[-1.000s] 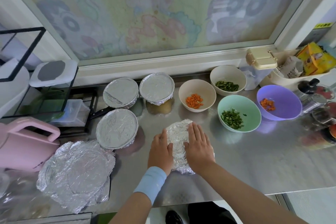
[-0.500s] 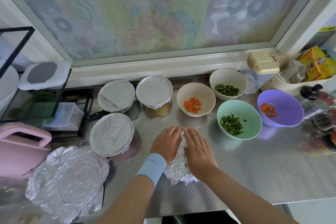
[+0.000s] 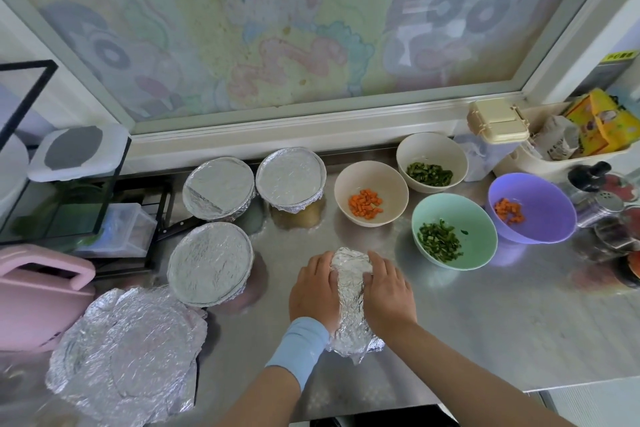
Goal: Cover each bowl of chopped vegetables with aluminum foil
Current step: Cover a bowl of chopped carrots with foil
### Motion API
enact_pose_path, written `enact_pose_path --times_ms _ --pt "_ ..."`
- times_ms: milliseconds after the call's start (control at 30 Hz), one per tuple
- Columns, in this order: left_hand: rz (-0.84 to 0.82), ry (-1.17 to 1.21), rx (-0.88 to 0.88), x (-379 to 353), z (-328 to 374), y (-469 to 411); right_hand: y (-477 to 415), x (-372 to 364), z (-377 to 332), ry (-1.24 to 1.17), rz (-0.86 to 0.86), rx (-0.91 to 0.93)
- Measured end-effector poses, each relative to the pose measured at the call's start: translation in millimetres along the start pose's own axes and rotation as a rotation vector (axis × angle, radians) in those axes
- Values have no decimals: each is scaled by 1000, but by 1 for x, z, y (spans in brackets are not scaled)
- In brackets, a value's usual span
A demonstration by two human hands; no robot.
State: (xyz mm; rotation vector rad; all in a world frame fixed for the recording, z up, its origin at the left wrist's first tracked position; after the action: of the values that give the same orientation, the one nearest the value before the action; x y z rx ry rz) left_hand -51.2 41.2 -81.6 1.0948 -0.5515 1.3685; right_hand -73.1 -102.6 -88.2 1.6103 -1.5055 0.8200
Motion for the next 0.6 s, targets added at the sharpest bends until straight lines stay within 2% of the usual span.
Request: enact_pose_path --times_ms 133,200,333,400,500,600 --pt "19 -45 9 3 -1 -3 -3 1 5 -14 -17 52" --pt "59 -88 -83 5 0 -9 -5 2 4 -2 -27 78" --pt "-55 -104 -358 2 11 -15 -10 2 1 57 -76 184" --pt "-67 -88 -332 1 9 -14 -9 5 1 104 -75 215" --pt "-38 -1 -192 0 0 -8 8 15 -2 194 65 175" --pt "39 99 -89 -1 -7 -3 27 13 -7 127 140 78"
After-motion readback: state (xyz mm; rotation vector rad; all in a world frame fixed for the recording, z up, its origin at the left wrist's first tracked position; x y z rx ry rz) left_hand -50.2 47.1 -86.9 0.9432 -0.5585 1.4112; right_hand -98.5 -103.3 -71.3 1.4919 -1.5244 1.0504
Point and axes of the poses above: each hand's wrist, its own y-axis away from the middle knuckle, its own x-axis out of the back of the hand, z = x × y, the point moved 4 cm from there along -y, towards the middle knuckle, and after that the axes turned 14 degrees about x, right-handed, at the moved point
